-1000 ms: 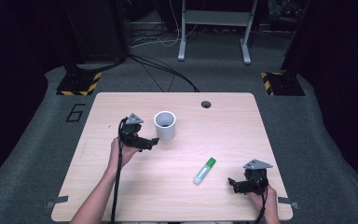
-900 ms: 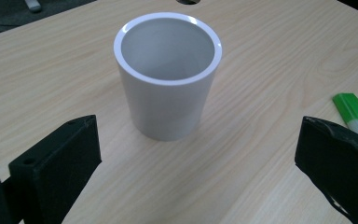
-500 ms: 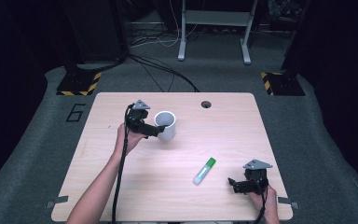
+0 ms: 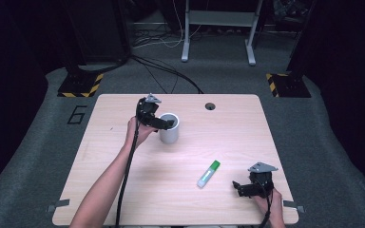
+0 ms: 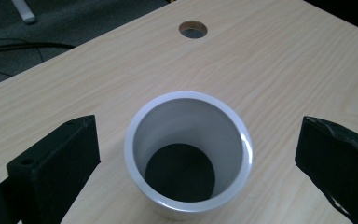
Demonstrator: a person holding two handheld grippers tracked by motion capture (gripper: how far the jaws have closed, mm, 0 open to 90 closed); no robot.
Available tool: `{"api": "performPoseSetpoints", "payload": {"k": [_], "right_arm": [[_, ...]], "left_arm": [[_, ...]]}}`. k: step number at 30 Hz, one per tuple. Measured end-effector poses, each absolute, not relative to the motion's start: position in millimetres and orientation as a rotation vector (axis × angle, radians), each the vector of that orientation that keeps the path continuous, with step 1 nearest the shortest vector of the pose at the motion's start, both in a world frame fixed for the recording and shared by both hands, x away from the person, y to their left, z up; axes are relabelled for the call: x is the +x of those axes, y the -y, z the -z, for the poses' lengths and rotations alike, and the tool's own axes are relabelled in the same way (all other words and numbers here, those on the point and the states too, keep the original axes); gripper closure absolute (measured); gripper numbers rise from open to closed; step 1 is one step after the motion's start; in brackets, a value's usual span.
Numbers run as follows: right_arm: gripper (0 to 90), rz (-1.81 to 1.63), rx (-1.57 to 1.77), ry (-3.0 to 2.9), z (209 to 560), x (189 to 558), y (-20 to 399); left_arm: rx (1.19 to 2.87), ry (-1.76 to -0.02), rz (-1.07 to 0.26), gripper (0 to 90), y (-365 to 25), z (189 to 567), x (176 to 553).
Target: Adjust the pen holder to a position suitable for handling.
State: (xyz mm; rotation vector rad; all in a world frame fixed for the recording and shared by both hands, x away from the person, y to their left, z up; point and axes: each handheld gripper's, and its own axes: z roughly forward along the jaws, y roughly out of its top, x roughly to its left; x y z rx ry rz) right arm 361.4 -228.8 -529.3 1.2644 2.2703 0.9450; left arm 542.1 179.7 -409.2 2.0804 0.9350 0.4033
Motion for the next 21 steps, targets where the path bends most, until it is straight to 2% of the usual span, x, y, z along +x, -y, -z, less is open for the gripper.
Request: {"api": "performPoseSetpoints", "payload": {"k": [10,21], "right_arm": [[0.0,-0.944,1.257,-2.271,529.3,361.0,228.6],[0.0,-0.948,1.26,-2.27,529.5,361.1,228.2]], "left_arm": [[2.066,-0.94,-0.391,0.0,-174.4,421.4,551.8],[2.132,-0.937,-0.374,0.1,-166.5,435.4,560.5]]}}
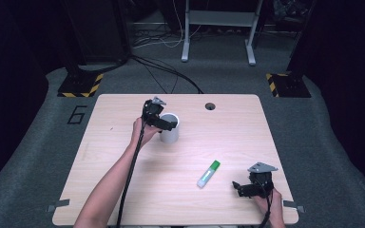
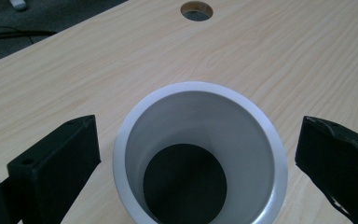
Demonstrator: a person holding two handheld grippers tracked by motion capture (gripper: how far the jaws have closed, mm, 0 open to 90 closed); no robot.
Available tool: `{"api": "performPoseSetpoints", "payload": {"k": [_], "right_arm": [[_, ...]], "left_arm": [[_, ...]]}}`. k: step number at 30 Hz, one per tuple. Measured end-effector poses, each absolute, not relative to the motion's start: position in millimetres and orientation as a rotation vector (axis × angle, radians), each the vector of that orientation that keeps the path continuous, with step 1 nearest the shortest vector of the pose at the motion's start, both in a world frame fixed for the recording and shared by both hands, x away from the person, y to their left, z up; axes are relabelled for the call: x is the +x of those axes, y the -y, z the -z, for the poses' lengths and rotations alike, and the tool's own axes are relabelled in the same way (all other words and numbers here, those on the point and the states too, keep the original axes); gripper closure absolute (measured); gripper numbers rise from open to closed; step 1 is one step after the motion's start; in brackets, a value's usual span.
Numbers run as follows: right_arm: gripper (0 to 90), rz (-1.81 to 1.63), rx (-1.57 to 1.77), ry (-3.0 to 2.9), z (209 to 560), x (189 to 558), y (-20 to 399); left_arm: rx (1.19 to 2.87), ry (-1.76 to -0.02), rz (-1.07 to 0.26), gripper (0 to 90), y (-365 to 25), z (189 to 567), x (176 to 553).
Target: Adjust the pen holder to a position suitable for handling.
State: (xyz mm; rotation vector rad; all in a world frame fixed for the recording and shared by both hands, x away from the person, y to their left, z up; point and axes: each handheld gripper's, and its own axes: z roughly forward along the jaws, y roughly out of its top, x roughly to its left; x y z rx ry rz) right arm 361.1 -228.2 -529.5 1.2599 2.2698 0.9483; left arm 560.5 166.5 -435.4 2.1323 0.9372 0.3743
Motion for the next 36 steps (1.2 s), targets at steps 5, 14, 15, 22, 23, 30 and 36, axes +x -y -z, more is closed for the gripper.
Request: {"api": "performPoseSetpoints", "payload": {"k": [5,14,15,22,23,30,36], "right_arm": [[0.0,-0.946,1.253,-2.274,529.4,361.1,228.6],[0.0,-0.949,1.259,-2.268,529.5,361.0,228.0],[0.0,-0.949,1.259,-2.269,529.5,361.0,228.1],[0.0,-0.949,1.26,-2.27,529.3,360.6,227.9],[0.0,-0.955,1.26,-2.264,529.7,360.6,227.6],[0.0,-0.951,1.264,-2.271,529.3,360.6,227.8],[0.0,-0.951,1.264,-2.27,529.4,360.7,227.7]], "left_arm": [[2.15,-0.941,-0.359,0.1,-162.0,443.0,563.0],[2.149,-0.977,-0.305,0.2,-162.2,458.2,569.2],[2.151,-0.978,-0.305,0.2,-162.0,458.5,569.2],[2.15,-0.968,-0.303,4.3,-161.1,460.3,568.1],[2.156,-0.97,-0.309,4.4,-160.8,459.8,567.4],[2.181,-0.947,-0.335,5.5,-157.0,457.4,561.9],[2.188,-0.932,-0.335,5.7,-154.3,457.2,553.4]]}}
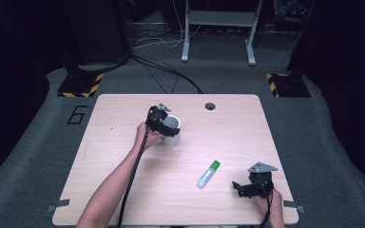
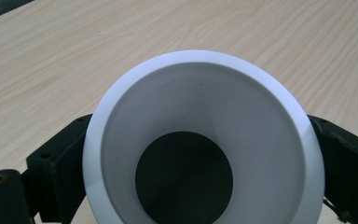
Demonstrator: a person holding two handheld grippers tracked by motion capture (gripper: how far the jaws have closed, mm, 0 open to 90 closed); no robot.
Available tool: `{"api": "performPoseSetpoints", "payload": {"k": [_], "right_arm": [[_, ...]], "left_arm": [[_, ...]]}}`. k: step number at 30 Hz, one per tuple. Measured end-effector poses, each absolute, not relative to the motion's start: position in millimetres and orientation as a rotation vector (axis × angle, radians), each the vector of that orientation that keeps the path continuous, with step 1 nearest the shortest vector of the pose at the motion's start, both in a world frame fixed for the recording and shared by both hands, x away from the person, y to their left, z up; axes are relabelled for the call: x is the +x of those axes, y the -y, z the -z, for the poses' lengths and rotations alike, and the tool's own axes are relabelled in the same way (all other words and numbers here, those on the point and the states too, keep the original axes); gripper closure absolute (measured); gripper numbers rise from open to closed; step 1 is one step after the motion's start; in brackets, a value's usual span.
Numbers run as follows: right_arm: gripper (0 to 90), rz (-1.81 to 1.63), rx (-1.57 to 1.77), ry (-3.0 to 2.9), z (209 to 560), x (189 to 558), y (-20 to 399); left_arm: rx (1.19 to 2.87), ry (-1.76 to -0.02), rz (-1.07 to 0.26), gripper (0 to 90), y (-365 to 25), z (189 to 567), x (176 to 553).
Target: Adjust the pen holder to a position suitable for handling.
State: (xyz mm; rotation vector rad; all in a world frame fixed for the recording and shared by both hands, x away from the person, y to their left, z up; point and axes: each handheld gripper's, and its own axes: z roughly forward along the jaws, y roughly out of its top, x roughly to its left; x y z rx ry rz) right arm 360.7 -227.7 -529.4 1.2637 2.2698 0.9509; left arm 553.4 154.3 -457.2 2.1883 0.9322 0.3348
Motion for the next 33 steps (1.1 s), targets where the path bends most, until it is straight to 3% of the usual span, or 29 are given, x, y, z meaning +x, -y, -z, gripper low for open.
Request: {"api": "performPoseSetpoints", "payload": {"k": [33], "right_arm": [[0.0,-0.951,1.265,-2.27,529.3,360.7,227.6]], "left_arm": [[2.185,-0.919,-0.346,5.7,-134.8,458.6,499.2]]}}
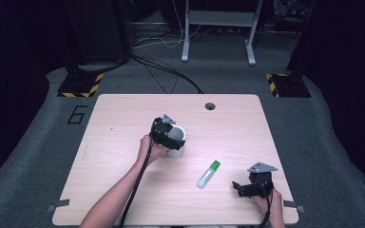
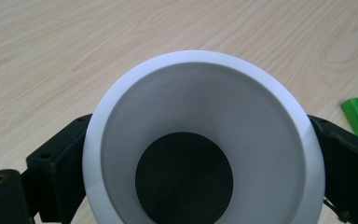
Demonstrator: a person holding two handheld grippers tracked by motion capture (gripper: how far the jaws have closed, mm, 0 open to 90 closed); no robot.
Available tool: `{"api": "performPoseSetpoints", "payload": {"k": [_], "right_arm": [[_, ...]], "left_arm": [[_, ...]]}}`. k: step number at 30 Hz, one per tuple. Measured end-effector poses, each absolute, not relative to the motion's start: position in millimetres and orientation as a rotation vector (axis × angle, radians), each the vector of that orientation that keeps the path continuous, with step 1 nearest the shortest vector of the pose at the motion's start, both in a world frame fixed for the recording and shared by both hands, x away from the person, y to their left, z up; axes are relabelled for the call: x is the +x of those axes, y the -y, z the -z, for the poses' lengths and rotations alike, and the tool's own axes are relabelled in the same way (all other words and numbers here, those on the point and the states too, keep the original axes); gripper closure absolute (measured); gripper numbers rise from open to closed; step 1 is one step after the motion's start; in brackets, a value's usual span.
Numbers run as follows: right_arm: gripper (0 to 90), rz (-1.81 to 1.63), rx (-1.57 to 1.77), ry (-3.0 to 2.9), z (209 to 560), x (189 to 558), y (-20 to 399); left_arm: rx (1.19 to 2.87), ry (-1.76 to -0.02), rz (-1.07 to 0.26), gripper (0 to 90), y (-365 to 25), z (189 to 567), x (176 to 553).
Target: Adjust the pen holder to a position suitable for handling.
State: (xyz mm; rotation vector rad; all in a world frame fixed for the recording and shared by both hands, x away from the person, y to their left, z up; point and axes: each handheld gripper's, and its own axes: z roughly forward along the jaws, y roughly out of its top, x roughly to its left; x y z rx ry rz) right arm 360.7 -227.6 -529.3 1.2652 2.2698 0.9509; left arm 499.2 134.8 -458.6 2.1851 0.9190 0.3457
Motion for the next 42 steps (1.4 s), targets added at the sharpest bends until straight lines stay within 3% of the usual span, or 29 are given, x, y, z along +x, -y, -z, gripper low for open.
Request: {"api": "performPoseSetpoints", "payload": {"k": [23,27,42], "right_arm": [[0.0,-0.947,1.271,-2.275,529.1,360.4,227.6],[0.0,-0.948,1.271,-2.273,529.2,360.4,227.5],[0.0,-0.947,1.275,-2.271,529.1,360.4,227.2]], "left_arm": [[2.17,-0.9,-0.311,4.8,-121.5,459.5,467.7],[2.139,-0.896,-0.321,0.2,-126.9,452.3,462.7],[2.097,-0.913,-0.374,0.2,-172.6,437.9,432.0]]}}
